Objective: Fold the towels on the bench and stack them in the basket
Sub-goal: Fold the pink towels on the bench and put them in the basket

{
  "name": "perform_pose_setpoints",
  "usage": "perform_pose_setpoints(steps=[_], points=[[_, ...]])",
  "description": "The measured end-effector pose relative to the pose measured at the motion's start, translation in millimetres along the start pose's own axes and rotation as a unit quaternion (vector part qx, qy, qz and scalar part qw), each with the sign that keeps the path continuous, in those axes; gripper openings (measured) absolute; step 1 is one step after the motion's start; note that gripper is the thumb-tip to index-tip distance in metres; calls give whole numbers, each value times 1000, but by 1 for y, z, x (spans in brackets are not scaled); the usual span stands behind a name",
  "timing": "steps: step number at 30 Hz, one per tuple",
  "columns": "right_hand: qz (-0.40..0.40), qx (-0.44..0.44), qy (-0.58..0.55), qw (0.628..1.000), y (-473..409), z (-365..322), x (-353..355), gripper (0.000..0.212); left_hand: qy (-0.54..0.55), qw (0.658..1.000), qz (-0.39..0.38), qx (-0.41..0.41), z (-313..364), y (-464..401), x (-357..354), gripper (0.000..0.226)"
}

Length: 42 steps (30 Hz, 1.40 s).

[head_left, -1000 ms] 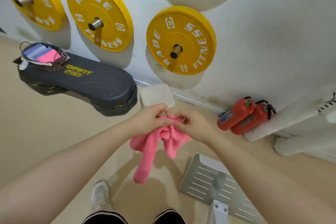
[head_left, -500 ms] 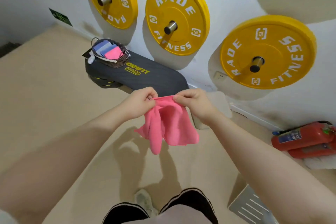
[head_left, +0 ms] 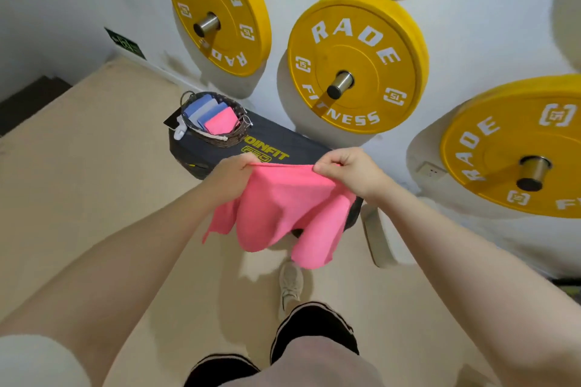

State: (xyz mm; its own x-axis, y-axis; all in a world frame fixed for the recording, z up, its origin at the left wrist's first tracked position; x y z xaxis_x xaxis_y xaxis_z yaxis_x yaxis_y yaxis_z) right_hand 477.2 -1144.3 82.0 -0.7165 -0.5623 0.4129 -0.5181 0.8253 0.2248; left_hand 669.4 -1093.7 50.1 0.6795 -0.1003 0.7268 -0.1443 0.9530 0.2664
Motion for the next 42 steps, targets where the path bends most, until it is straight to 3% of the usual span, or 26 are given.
perform_pose_setpoints(steps=[3,6,10,14,16,18,20,24,29,33,38,42], points=[[-39,-34,-27,998,-49,4,9,8,5,1000,-25,2,-4,-54,21,25],[-16,-63,-20,998,-91,14,27,6,-13,1000,-3,-8,-4,-105,41,23],[4,-108,124,986,-133,44,40,8,-26,999,-8,-36,-10,-165,43,18],[11,-168,198,966,-163,84,41,13,-26,994,-92,-56,-27,-218,28,12],[-1,-204,200,958,-174,102,36,13,-141,973,-165,-76,-40,-247,14,29],[-12,-249,202,947,-184,120,31,9,-272,918,-271,-102,-53,-271,-4,51],[17,-300,195,934,-199,142,32,15,-309,882,-329,-133,-66,-297,-16,62],[168,-356,138,909,-232,185,48,24,-204,926,-277,-153,-64,-364,-36,17],[291,-400,99,863,-255,245,74,27,-157,933,-237,-221,-46,-433,-68,7],[355,-371,105,852,-271,258,95,26,-145,941,-160,-260,-41,-477,-60,7],[358,-353,139,853,-267,275,77,27,-187,919,-140,-318,-66,-462,-82,38],[283,-319,204,881,-264,317,31,25,-198,913,-179,-307,-124,-450,-141,36]])
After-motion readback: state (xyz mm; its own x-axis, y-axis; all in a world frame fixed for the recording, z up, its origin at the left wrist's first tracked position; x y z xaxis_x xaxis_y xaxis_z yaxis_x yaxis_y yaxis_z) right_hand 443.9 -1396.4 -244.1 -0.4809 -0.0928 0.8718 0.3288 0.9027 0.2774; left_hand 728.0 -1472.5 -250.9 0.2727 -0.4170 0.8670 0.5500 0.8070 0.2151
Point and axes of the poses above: each hand's wrist, its own y-axis away from the middle knuckle, its own x-axis out of the back of the hand, z = x × y, the point moved 9 cm from there along -y, towards the middle knuckle, and after that the axes turned 1 degree about -y, right-handed, at the moved point
